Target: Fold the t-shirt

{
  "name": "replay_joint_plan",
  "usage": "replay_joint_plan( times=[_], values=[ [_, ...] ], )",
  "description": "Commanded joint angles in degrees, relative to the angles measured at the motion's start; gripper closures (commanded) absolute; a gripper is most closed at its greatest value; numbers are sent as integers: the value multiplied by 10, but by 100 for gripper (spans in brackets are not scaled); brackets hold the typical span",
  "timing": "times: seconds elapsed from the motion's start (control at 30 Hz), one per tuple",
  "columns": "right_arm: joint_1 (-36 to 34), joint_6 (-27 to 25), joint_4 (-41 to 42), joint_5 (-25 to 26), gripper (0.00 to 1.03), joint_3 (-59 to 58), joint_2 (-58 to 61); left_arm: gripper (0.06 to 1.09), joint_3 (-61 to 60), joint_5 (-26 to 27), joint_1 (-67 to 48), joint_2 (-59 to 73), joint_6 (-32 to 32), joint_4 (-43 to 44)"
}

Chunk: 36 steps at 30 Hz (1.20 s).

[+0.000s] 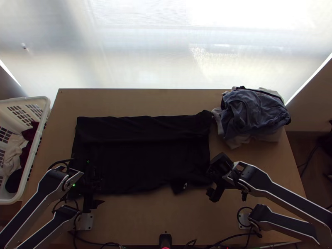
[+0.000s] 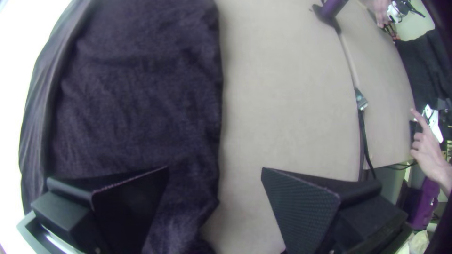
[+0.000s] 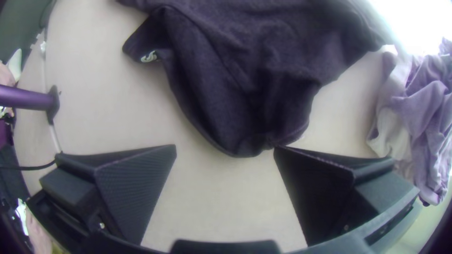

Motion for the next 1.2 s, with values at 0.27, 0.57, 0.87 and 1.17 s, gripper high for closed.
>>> replay_joint_plan(
  times=[0.27,0.57,0.87,1.17],
  values=[
    [21,13,95,1,7,3,98,14,-19,-3,30,10,18,20],
    [21,18,154,1,27,-5,121,30,-24,-3,42,10,18,31],
    [21,18,211,1,73,-30,128,84,-34,-3,44,10,1,46],
    [22,20,236,1,90,-40,140,81,-60,-3,45,-10,-10,46]
  ],
)
